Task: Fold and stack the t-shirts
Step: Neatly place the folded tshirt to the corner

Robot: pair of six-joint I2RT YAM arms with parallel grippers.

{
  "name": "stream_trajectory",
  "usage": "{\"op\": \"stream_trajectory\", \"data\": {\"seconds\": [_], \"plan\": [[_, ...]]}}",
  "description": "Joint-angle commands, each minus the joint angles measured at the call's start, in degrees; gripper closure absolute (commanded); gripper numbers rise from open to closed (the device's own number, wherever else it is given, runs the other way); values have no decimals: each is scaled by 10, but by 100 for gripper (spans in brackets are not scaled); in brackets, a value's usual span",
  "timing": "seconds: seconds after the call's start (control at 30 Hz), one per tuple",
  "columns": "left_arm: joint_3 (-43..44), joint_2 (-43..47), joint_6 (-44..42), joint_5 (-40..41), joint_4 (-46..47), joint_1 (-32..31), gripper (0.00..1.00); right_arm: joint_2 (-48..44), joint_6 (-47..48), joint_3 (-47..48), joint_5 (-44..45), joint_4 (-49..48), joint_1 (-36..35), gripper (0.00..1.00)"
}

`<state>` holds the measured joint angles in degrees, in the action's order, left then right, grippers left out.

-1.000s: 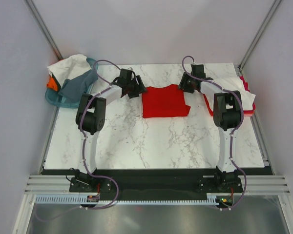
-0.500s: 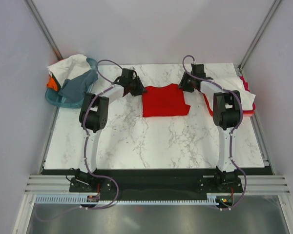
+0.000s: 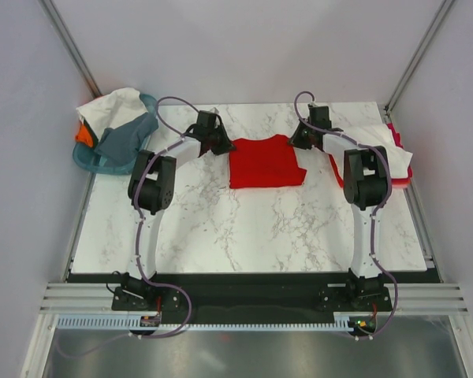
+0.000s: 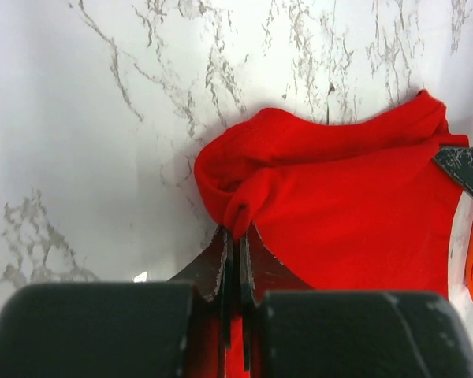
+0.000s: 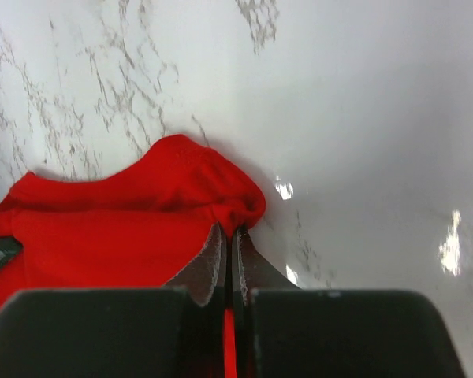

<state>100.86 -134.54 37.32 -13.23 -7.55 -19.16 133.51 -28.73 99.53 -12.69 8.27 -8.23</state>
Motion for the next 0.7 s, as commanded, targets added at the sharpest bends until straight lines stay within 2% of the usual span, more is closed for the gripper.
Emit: {"op": "stream_trajectory", "data": {"seconds": [0.0,0.27,0.4,0.6,0.67], "plan": [[-28,81,-29,27,22,-6,98,-76,-3,-49,4,-38,-5,100],[-110,245,-49,58,53,-35,98,-259,-2,-144,6,-61,-4,100],[-121,317,-56,77,53,-67,98,-358,-13,-179,14,-51,9,100],[-99,391,-58,100,52,-116,98,-483,-18,-174,44,-6,59,100],[-81,399,-48,104,53,-139,98,-505,-10,-150,63,44,74,100]]}}
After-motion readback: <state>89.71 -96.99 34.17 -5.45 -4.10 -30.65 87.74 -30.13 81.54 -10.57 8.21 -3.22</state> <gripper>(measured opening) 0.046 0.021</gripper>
